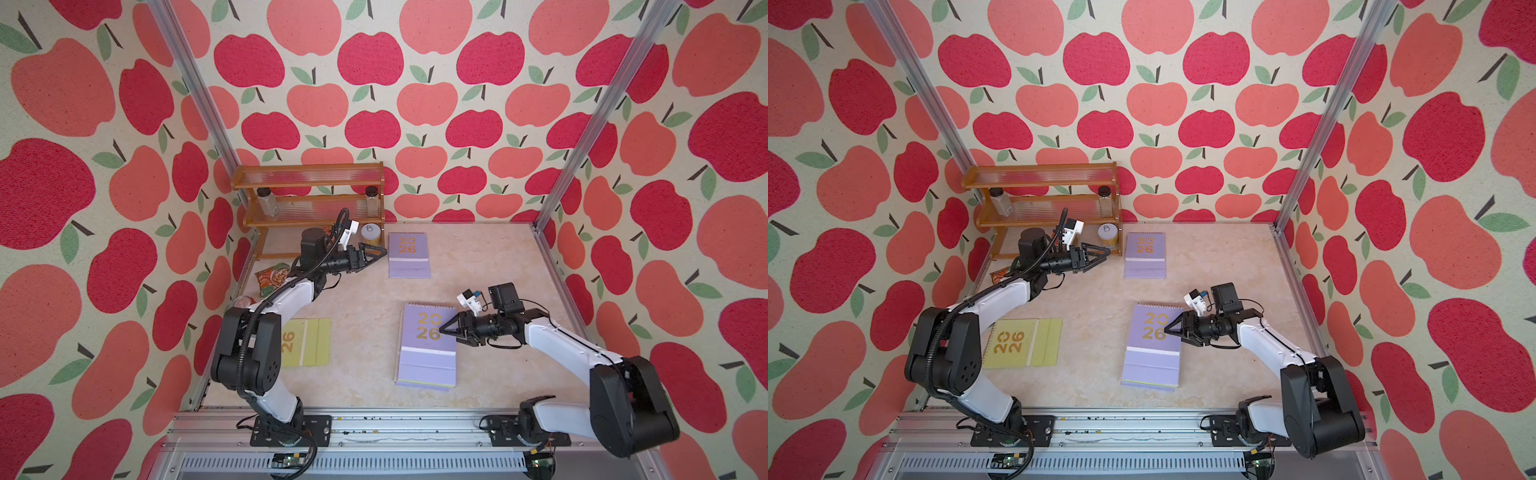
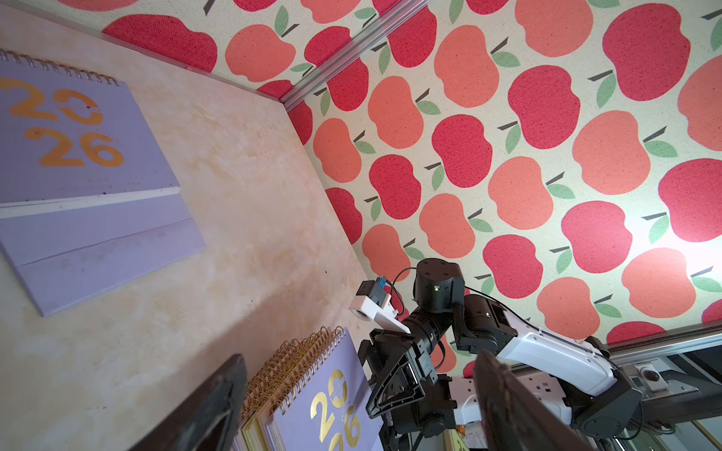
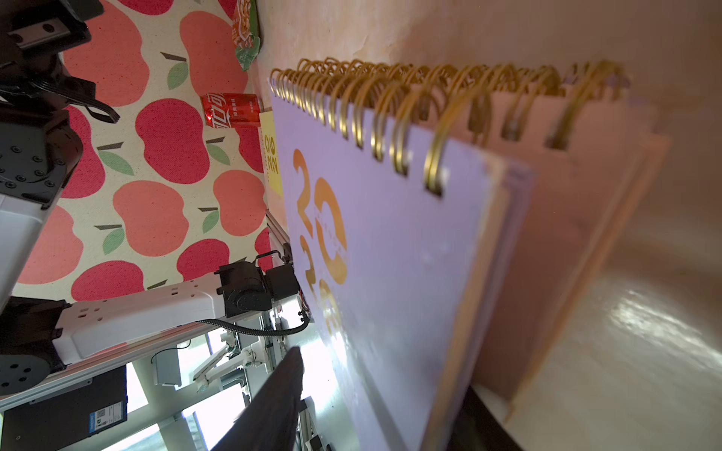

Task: Stack the calendars
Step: Place the calendar at the calendar.

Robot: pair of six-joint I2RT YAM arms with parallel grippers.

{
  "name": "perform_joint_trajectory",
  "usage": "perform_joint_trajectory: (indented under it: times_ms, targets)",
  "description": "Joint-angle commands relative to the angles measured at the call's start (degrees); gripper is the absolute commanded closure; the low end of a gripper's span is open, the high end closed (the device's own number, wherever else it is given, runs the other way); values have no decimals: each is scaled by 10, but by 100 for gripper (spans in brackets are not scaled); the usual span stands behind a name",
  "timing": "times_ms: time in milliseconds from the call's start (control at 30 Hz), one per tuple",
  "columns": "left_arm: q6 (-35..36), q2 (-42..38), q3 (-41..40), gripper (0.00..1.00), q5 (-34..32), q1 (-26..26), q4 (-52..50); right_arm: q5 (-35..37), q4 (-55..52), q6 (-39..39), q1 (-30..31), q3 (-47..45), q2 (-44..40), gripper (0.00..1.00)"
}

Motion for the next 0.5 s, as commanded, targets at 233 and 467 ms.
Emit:
perform_joint_trajectory:
  times_ms: [233, 467]
  targets:
    - [21, 1, 11, 11, -5, -1, -12, 188, -165, -62, 2, 50, -29, 41]
    - [111, 7, 58, 2, -59, -10, -167, 289, -235, -123, -13, 158, -21, 32]
